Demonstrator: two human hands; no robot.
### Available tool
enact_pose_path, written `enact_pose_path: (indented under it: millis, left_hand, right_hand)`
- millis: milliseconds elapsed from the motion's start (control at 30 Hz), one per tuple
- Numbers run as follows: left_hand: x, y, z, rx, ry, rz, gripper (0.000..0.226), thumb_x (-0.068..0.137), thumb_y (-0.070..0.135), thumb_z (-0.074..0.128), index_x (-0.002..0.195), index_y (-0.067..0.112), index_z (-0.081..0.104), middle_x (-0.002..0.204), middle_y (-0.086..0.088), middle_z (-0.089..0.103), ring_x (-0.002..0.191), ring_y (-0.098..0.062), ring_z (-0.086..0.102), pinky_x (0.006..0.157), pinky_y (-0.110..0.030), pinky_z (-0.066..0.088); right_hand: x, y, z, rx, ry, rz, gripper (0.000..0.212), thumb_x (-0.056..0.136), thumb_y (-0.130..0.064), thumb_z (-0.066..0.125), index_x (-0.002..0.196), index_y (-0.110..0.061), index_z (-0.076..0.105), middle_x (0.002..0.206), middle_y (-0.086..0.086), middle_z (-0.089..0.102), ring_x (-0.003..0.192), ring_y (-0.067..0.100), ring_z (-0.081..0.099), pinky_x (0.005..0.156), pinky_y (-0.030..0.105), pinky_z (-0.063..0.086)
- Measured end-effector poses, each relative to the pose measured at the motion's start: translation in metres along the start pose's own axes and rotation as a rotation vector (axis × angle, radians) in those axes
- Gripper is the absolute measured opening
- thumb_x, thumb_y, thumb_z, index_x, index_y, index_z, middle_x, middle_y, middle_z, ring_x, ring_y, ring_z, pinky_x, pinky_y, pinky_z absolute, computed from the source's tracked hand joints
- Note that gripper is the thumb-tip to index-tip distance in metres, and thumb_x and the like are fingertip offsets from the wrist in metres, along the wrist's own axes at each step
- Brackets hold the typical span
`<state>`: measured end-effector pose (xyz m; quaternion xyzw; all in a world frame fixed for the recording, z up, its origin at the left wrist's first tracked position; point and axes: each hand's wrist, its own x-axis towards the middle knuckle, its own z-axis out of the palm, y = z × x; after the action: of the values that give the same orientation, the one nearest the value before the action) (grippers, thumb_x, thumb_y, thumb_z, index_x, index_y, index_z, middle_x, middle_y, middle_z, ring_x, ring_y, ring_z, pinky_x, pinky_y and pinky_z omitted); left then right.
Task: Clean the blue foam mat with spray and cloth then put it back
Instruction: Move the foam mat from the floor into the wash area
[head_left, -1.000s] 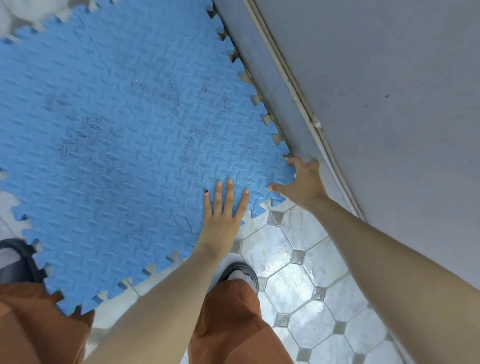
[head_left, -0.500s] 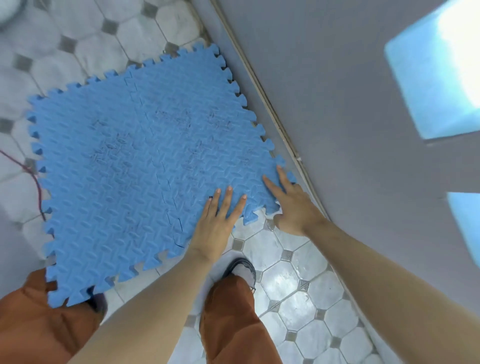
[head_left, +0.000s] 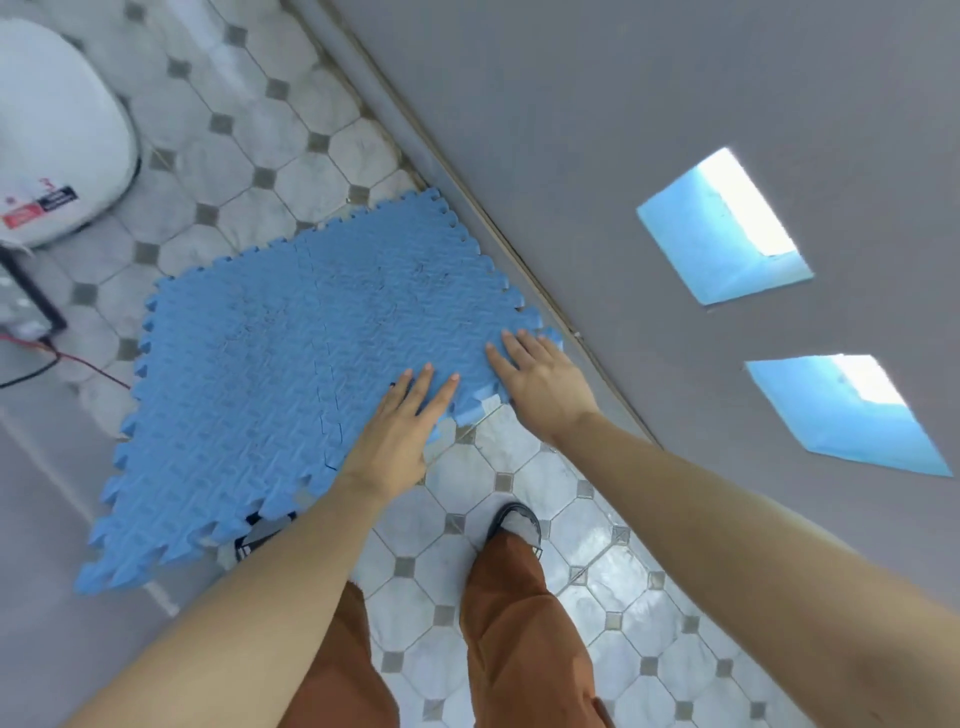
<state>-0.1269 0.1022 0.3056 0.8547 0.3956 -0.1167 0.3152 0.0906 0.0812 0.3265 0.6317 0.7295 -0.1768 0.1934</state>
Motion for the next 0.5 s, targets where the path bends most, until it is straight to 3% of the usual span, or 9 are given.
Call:
enact_pose_path:
  millis: [133, 267, 333, 400, 500]
  left_hand:
    - [-0.030, -0.004, -0.027, 0.042, -0.141, 0.051, 0.091, 0.088, 0.011, 0.057, 0.152, 0.024, -0.007, 0.161, -0.008, 0.001, 0.148, -0.030, 0.005, 0.119, -0.045, 0.013]
    - [-0.066, 0.005, -0.063, -0.007, -0.166, 0.081, 0.091, 0.084, -0.018, 0.042, 0.152, 0.020, -0.005, 0.161, -0.003, -0.001, 0.149, -0.024, 0.003, 0.120, -0.034, 0.010]
    - [-0.085, 0.012, -0.087, -0.007, -0.215, 0.133, 0.088, 0.082, -0.022, 0.037, 0.152, 0.016, -0.002, 0.161, -0.003, 0.000, 0.149, -0.021, 0.002, 0.121, -0.032, 0.008]
    - [-0.100, 0.020, -0.119, 0.035, -0.271, 0.209, 0.087, 0.082, -0.023, 0.035, 0.153, 0.013, -0.001, 0.161, -0.004, 0.000, 0.148, -0.018, 0.004, 0.120, -0.029, 0.008]
    - [-0.125, 0.047, -0.167, 0.080, -0.362, 0.310, 0.085, 0.082, -0.022, 0.036, 0.153, 0.013, 0.005, 0.162, -0.003, 0.004, 0.147, -0.015, 0.011, 0.118, -0.025, 0.014]
  right_hand:
    - [-0.027, -0.029, -0.022, 0.004, 0.002, 0.078, 0.066, 0.072, -0.013, 0.079, 0.134, -0.007, 0.056, 0.134, 0.020, 0.058, 0.125, 0.036, 0.054, 0.105, 0.045, 0.043]
    - [-0.069, -0.064, -0.048, 0.101, -0.011, 0.159, 0.067, 0.059, -0.011, 0.087, 0.122, -0.006, 0.066, 0.120, 0.019, 0.066, 0.112, 0.036, 0.063, 0.095, 0.045, 0.051]
    - [-0.091, -0.078, -0.068, 0.136, -0.048, 0.215, 0.068, 0.053, -0.013, 0.090, 0.117, -0.008, 0.069, 0.114, 0.017, 0.069, 0.105, 0.035, 0.066, 0.089, 0.043, 0.054]
    - [-0.117, -0.093, -0.100, 0.201, -0.086, 0.285, 0.066, 0.064, -0.016, 0.084, 0.126, -0.010, 0.063, 0.120, 0.015, 0.066, 0.111, 0.033, 0.062, 0.094, 0.041, 0.050]
    - [-0.174, -0.114, -0.138, 0.266, -0.141, 0.394, 0.056, 0.088, -0.012, 0.055, 0.143, -0.014, 0.041, 0.135, 0.011, 0.052, 0.127, 0.031, 0.047, 0.108, 0.038, 0.034]
